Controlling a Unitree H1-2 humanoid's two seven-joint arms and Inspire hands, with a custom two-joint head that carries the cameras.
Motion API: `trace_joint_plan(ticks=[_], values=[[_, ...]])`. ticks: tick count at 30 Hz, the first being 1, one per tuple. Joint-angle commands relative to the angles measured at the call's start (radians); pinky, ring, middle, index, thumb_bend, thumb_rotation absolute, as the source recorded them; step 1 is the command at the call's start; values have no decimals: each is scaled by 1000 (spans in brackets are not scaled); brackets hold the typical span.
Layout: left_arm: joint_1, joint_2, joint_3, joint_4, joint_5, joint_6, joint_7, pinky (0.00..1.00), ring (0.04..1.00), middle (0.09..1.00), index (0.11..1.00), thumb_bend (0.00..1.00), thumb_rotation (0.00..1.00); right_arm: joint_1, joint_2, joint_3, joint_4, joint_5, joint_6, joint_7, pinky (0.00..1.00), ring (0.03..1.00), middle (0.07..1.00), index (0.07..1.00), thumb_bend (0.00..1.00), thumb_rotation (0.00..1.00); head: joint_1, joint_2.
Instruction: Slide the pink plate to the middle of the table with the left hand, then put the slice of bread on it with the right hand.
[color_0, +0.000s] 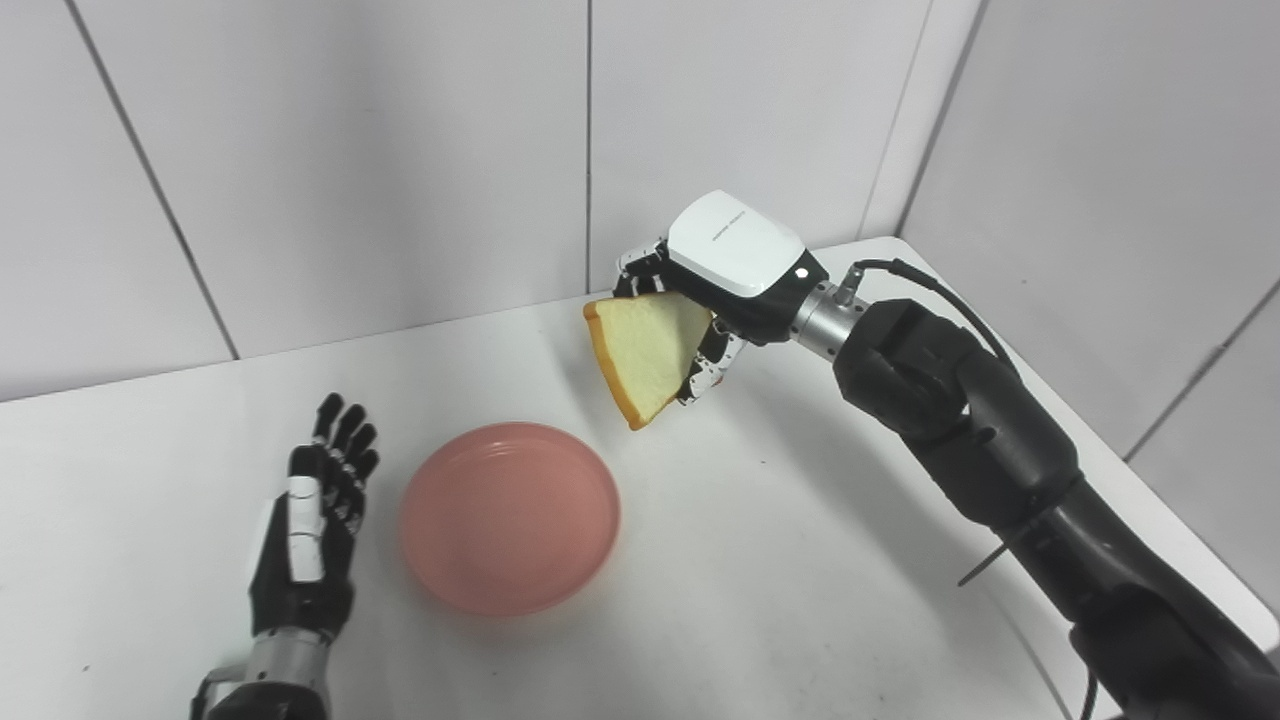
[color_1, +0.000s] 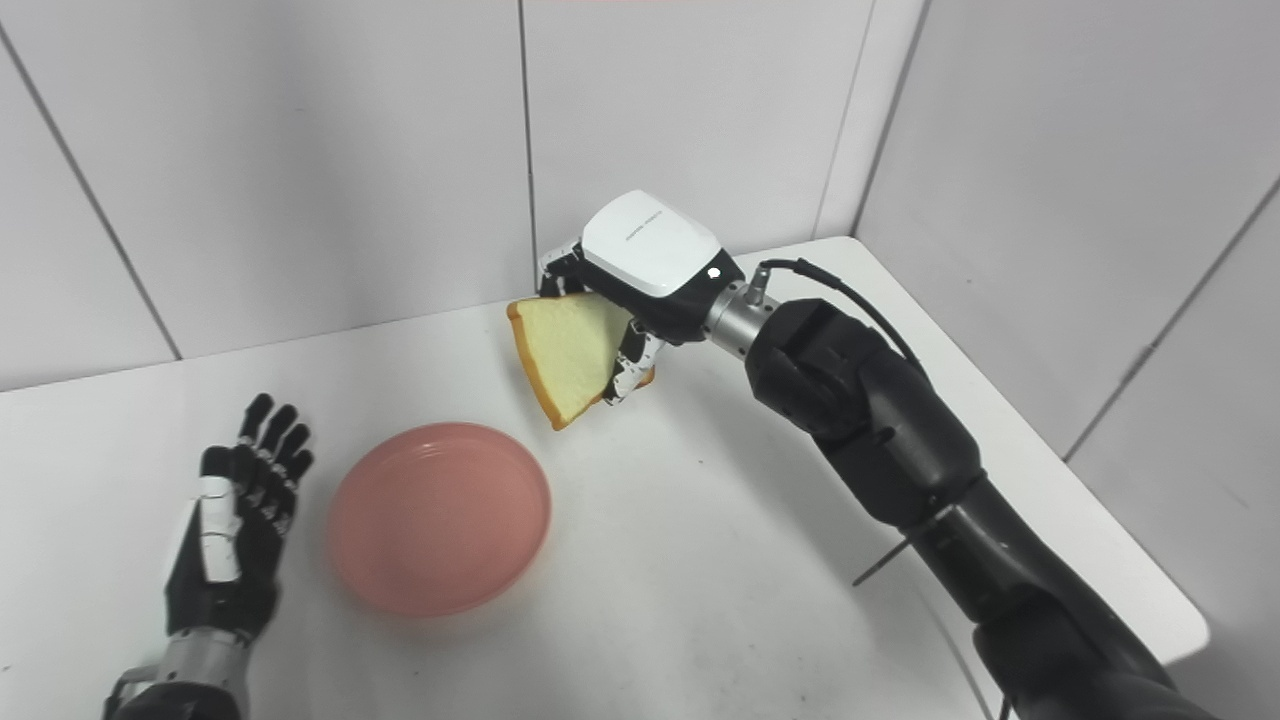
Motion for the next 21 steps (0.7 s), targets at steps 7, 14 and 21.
trace_joint_plan(ticks=[7, 14, 21], values=[[68, -48, -13, 41, 9, -17, 21, 1000, 997, 984, 953, 790, 961, -62, 152, 105, -77, -61, 21, 50, 292, 374, 430, 516, 527, 3, 39, 1], [67, -62, -14, 46, 15, -27, 31, 1000, 988, 977, 953, 816, 948, -80, 227, 178, -28, -117, 8, 101, 280, 380, 429, 516, 527, 1, 88, 3], [73, -83, -29, 27, 39, -36, 52, 1000, 1000, 987, 965, 779, 983, -83, 249, 216, 25, -134, -3, 125, 316, 409, 443, 513, 529, 1, 136, 21]])
